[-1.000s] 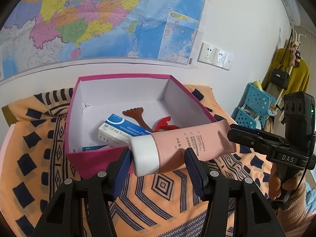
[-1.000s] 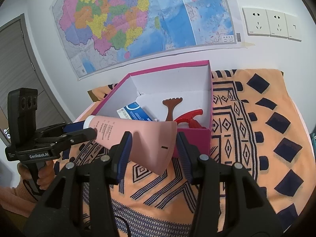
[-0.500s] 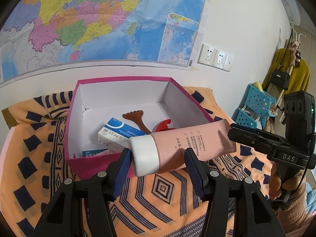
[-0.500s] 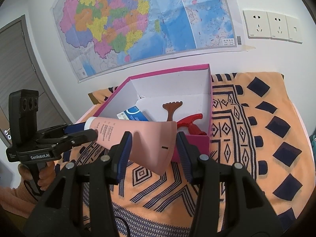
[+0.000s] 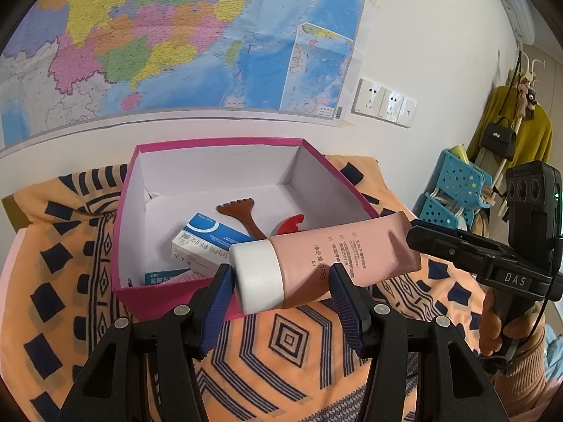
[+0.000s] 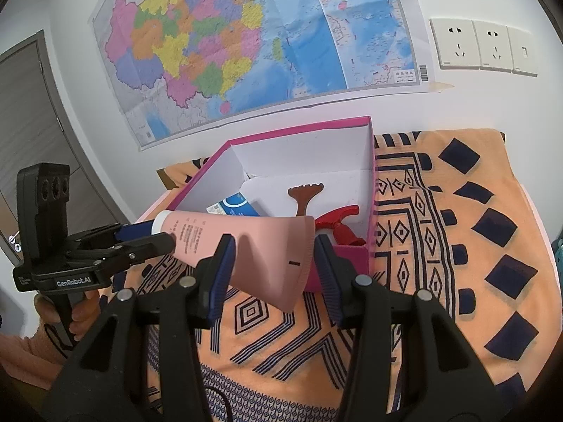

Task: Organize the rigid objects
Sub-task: 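Hold the pink tube above the magenta box rim with the right tool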

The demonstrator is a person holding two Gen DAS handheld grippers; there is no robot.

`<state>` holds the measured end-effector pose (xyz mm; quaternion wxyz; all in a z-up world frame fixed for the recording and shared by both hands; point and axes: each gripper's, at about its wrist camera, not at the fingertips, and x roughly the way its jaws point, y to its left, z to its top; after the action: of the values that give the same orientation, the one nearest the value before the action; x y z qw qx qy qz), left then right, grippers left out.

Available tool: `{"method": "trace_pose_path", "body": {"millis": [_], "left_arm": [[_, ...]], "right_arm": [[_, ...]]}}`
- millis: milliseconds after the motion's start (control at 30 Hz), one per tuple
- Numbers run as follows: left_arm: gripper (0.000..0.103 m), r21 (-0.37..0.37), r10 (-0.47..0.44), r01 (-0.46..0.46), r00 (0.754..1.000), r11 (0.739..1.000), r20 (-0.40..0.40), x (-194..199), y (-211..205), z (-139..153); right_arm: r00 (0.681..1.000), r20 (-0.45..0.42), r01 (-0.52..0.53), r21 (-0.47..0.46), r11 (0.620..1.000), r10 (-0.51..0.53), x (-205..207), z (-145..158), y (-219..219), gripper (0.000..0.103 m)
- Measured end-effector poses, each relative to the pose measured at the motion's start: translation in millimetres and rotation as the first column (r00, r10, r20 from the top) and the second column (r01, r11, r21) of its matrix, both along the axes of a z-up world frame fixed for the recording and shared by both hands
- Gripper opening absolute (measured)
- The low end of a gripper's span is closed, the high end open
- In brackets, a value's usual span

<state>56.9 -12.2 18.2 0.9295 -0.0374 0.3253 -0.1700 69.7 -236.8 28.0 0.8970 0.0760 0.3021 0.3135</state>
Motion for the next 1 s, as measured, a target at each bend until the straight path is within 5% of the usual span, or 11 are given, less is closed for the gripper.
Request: {"method": "trace_pose_path", "body": {"millis": [1000], "left_arm": [[0.056, 0.001, 0.005, -0.005, 1.000, 1.000, -0.001, 7.1, 0.4, 0.3]], "right_arm": [[1.000, -0.001, 0.000, 0.004, 1.000, 0.000, 3.3, 0.9, -1.3, 0.049]]}}
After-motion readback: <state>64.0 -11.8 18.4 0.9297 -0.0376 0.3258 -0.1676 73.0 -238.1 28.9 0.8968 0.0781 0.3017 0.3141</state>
